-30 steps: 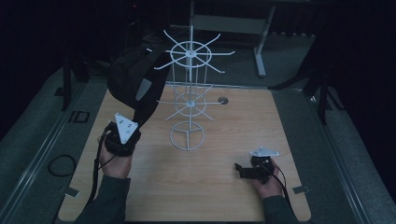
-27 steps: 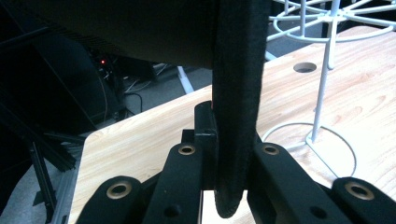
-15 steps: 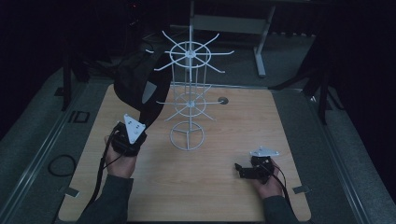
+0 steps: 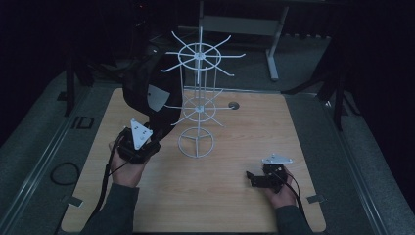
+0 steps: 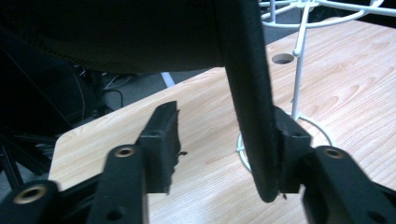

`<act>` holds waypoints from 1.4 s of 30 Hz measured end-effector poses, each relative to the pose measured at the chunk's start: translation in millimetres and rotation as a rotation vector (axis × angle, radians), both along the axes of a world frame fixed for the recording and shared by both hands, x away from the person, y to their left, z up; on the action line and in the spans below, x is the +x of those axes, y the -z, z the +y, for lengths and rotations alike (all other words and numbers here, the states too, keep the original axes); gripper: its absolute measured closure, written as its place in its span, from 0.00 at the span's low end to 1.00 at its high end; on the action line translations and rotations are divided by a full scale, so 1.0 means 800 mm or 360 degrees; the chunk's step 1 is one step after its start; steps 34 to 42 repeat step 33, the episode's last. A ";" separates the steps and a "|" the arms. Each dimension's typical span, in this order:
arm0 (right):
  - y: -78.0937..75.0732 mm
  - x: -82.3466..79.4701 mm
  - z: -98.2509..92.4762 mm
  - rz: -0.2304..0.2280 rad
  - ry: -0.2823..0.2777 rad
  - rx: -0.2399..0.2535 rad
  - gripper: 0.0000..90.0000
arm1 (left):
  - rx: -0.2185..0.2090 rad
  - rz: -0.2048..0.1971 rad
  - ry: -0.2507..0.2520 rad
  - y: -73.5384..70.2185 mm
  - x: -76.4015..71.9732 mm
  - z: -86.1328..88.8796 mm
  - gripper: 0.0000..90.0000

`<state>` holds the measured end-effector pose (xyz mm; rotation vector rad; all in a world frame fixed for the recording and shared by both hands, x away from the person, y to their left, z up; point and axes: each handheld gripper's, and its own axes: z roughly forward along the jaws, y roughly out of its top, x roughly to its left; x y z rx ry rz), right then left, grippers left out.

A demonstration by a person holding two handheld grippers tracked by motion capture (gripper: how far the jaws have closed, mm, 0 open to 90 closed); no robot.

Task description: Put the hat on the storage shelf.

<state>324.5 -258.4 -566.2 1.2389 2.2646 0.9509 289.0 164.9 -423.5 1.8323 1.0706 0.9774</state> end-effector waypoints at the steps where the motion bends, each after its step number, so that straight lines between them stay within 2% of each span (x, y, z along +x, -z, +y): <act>1: 0.000 0.000 0.000 0.0000 0.0000 0.0000 0.13 | -0.0003 0.0007 0.0006 0.000 0.000 0.000 0.49; 4: 0.000 0.000 0.000 -0.0001 0.0001 0.0000 0.13 | -0.0009 0.0000 0.0001 -0.001 -0.001 0.001 0.40; 9: 0.000 0.000 0.000 0.0000 -0.0002 0.0000 0.13 | -0.0139 0.0054 0.0053 -0.007 -0.002 0.006 0.31; 14: 0.000 0.000 0.000 0.0000 -0.0001 0.0001 0.13 | -0.0163 0.0077 0.0060 -0.010 -0.006 0.009 0.24; 23: 0.000 0.000 0.000 0.0001 0.0000 0.0001 0.13 | -0.0248 0.0094 0.0117 -0.016 -0.015 0.010 0.23; 24: 0.000 0.000 0.000 0.0001 0.0000 0.0001 0.13 | -0.0282 0.0116 0.0145 -0.017 -0.016 0.009 0.23; 29: 0.000 0.000 0.000 0.0000 0.0000 0.0000 0.13 | -0.0311 0.0139 0.0164 -0.018 -0.021 0.007 0.21; 42: 0.000 0.000 0.000 -0.0001 -0.0001 0.0000 0.13 | -0.0322 0.0151 0.0177 -0.019 -0.024 0.005 0.20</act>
